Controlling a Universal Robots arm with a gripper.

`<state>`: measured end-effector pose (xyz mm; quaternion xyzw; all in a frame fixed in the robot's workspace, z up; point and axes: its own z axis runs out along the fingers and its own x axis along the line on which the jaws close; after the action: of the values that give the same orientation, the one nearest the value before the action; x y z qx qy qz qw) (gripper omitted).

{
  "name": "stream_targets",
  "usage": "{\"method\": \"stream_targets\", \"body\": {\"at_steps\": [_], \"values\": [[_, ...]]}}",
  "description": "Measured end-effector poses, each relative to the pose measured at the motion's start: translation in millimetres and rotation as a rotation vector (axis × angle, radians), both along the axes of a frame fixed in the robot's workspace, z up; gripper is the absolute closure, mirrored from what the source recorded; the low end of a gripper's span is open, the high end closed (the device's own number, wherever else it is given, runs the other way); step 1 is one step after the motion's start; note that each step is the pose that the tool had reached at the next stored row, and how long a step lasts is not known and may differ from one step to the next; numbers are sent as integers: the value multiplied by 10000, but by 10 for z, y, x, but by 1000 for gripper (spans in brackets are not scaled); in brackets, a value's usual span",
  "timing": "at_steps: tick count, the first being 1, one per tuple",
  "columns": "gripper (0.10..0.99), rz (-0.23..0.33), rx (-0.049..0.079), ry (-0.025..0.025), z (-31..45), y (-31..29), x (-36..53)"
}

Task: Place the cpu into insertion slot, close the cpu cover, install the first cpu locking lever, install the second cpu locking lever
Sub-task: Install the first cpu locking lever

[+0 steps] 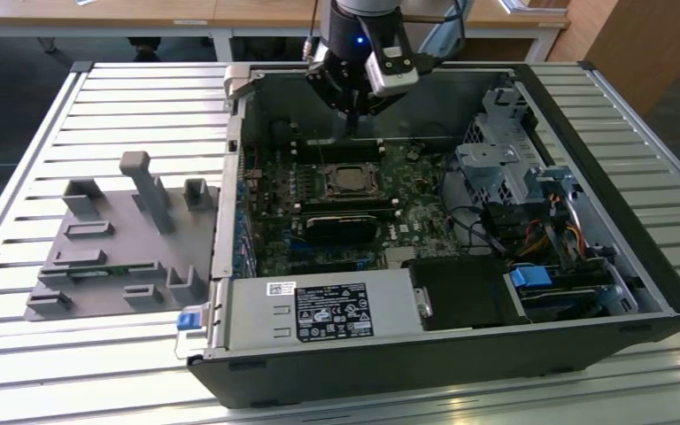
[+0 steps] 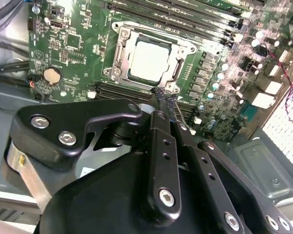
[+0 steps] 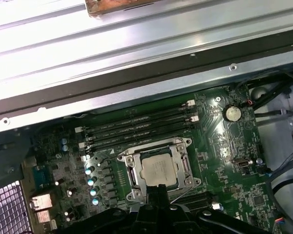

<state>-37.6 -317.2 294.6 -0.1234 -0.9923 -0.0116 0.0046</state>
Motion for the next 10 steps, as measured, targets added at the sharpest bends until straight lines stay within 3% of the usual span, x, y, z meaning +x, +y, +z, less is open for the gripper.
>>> {"method": "stream_targets", "body": {"at_steps": [10], "values": [[980, 942, 0, 0, 0, 0, 0]]}}
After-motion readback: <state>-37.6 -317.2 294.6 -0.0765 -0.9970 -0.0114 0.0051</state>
